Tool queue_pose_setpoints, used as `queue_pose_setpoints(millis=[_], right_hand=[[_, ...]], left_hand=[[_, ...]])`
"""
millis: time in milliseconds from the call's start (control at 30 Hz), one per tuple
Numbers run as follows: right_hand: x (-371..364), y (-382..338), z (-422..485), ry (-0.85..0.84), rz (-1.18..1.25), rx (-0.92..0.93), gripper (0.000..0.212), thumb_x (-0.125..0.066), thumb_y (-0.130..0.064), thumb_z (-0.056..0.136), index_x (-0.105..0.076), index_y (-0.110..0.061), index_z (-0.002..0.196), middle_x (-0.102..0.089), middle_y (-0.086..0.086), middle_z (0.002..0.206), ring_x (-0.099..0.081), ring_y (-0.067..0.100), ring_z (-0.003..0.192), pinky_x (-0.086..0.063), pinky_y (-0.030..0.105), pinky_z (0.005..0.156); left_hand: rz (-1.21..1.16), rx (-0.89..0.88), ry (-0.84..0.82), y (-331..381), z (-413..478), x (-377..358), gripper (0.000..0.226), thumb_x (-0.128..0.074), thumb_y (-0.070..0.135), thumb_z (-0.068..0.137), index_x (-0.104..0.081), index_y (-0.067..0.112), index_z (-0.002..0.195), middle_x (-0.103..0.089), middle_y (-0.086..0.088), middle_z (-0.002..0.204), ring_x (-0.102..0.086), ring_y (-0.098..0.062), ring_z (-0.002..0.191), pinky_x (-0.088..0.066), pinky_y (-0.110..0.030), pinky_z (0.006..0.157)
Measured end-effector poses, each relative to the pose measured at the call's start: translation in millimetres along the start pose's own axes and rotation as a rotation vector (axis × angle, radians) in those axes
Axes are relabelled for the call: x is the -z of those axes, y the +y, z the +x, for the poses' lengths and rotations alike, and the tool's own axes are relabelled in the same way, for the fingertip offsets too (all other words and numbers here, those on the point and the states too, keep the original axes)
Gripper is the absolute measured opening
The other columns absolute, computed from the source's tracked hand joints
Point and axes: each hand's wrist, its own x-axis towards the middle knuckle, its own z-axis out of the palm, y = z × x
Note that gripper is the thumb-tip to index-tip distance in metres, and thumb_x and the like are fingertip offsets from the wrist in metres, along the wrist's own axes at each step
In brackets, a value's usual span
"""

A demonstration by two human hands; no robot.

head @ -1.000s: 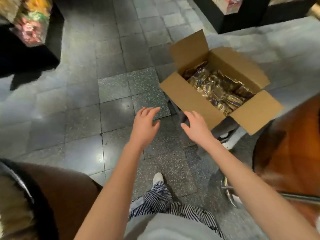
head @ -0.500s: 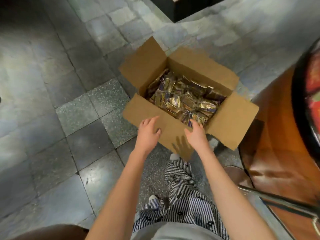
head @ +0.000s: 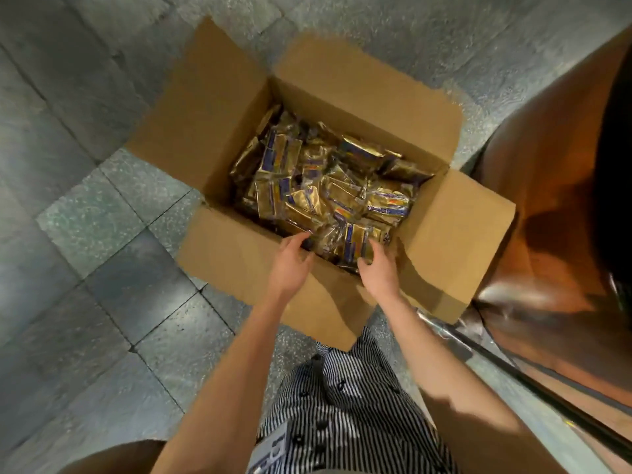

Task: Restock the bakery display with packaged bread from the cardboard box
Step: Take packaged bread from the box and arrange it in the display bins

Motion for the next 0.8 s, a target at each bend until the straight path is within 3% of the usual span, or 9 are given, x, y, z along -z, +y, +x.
queue_pose_setpoints(millis=[67, 133, 267, 400, 533, 633, 800], right_hand=[[-4.1, 6.3, 22.2, -0.018, -0.011, -0.025, 0.059, -0.055, -0.021, 0.099, -0.030, -0.020, 0.152, -0.034, 0.016, 0.153, -0.046, 0.033, 0.133, -0.040, 0.043, 0.111], [-11.9, 14.9, 40.7, -0.048, -0.007, -0.038, 0.060, -0.056, -0.021, 0.098, -0.030, -0.024, 0.152, -0.034, 0.018, 0.152, -0.052, 0.036, 0.126, -0.042, 0.047, 0.108], [-30.3, 31.5, 75.1, -0.069, -0.009, -0.074, 0.063, -0.057, -0.021, 0.098, -0.026, -0.028, 0.153, -0.035, 0.020, 0.152, -0.055, 0.037, 0.123, -0.043, 0.048, 0.107], [-41.4, 37.5, 110.3, -0.101, 0.022, -0.169, 0.070, -0.056, -0.024, 0.099, -0.016, -0.036, 0.155, -0.024, 0.021, 0.157, -0.029, 0.039, 0.143, -0.026, 0.044, 0.118], [-48.2, 43.0, 129.2, -0.143, -0.005, -0.162, 0.078, -0.059, -0.028, 0.098, -0.007, -0.041, 0.155, -0.008, 0.018, 0.162, -0.013, 0.038, 0.148, -0.020, 0.048, 0.119], [-49.2, 45.3, 135.2, -0.138, -0.051, -0.187, 0.082, -0.060, -0.028, 0.097, -0.004, -0.040, 0.155, -0.012, 0.020, 0.159, -0.019, 0.041, 0.144, -0.023, 0.048, 0.115], [-48.0, 45.1, 142.0, -0.111, -0.029, -0.190, 0.083, -0.065, -0.027, 0.094, -0.010, -0.038, 0.155, -0.018, 0.020, 0.154, -0.024, 0.039, 0.140, -0.027, 0.046, 0.112]], left_hand=[[0.017, 0.013, 0.011, -1.6, 25.0, -10.5, 0.046, -0.055, 0.007, 0.097, -0.048, 0.015, 0.141, -0.040, -0.008, 0.145, -0.054, -0.026, 0.120, -0.039, -0.023, 0.097], [0.046, 0.028, 0.014, -6.9, 51.4, -20.5, 0.046, -0.057, 0.004, 0.095, -0.050, 0.011, 0.140, -0.037, -0.012, 0.145, -0.049, -0.026, 0.126, -0.032, -0.017, 0.100], [0.175, 0.069, -0.018, -20.1, 96.5, -32.2, 0.050, -0.054, 0.012, 0.099, -0.042, 0.021, 0.146, -0.026, -0.007, 0.155, -0.046, -0.027, 0.131, -0.037, -0.032, 0.106], [0.414, 0.030, -0.073, -30.1, 128.8, -36.7, 0.050, -0.051, 0.018, 0.101, -0.038, 0.026, 0.148, -0.012, 0.005, 0.164, -0.046, -0.022, 0.134, -0.044, -0.038, 0.103], [0.485, -0.011, -0.190, -43.3, 146.6, -35.5, 0.055, -0.050, 0.021, 0.101, -0.030, 0.030, 0.151, -0.006, 0.010, 0.164, -0.053, -0.023, 0.126, -0.049, -0.042, 0.100], [0.544, -0.071, -0.211, -54.0, 156.8, -36.1, 0.056, -0.051, 0.025, 0.100, -0.029, 0.031, 0.152, 0.000, 0.011, 0.164, -0.060, -0.023, 0.113, -0.052, -0.042, 0.093], [0.562, -0.109, -0.197, -52.8, 170.6, -41.5, 0.050, -0.052, 0.033, 0.101, -0.038, 0.023, 0.148, -0.021, -0.004, 0.155, -0.058, -0.031, 0.114, -0.048, -0.044, 0.100]])
